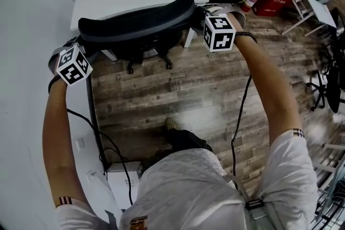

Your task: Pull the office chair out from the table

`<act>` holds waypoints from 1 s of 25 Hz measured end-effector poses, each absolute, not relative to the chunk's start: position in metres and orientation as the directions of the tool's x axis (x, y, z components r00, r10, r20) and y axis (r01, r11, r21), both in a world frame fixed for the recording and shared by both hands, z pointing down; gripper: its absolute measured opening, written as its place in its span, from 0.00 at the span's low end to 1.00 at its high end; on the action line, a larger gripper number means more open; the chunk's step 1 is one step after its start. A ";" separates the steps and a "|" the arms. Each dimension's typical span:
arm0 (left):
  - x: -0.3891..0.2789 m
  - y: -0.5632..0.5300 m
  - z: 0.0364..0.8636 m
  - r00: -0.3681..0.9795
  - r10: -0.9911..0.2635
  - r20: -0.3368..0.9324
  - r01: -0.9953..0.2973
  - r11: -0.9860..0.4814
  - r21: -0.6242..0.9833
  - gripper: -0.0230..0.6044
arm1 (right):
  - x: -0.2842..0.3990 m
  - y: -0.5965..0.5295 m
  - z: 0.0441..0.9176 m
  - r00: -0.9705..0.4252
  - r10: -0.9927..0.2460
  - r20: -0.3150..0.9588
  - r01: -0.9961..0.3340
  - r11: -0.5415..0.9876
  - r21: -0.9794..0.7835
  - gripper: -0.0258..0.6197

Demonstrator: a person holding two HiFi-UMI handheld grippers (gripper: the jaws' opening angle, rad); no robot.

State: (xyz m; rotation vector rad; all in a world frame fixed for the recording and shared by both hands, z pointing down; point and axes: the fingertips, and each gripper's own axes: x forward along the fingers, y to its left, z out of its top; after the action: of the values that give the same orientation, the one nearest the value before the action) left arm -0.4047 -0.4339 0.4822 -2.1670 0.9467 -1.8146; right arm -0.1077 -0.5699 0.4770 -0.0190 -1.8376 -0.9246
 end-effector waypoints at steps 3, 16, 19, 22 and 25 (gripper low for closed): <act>-0.397 -0.409 0.482 0.064 -0.557 0.828 -0.357 -0.788 -0.502 0.25 | -0.099 -0.542 0.477 -0.469 -0.388 0.794 0.405 0.704 0.583 0.25; -0.366 -0.312 0.483 0.084 -0.558 0.826 -0.347 -0.793 -0.501 0.25 | -0.067 -0.441 0.478 -0.429 -0.429 0.795 0.360 0.726 0.586 0.26; -0.356 -0.291 0.483 0.095 -0.550 0.830 -0.343 -0.801 -0.491 0.25 | -0.057 -0.421 0.479 -0.412 -0.434 0.801 0.353 0.734 0.580 0.26; -0.346 -0.272 0.480 0.112 -0.554 0.825 -0.331 -0.803 -0.495 0.25 | -0.047 -0.402 0.477 -0.402 -0.439 0.804 0.351 0.737 0.578 0.26; -0.337 -0.252 0.478 0.129 -0.558 0.820 -0.323 -0.805 -0.497 0.25 | -0.037 -0.379 0.475 -0.393 -0.444 0.805 0.347 0.739 0.577 0.26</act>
State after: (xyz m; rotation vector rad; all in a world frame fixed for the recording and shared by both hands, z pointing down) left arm -0.3374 -0.2520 0.4783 -2.2022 0.8747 -1.7451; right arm -0.0369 -0.3794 0.4747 0.0763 -1.7830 -0.8514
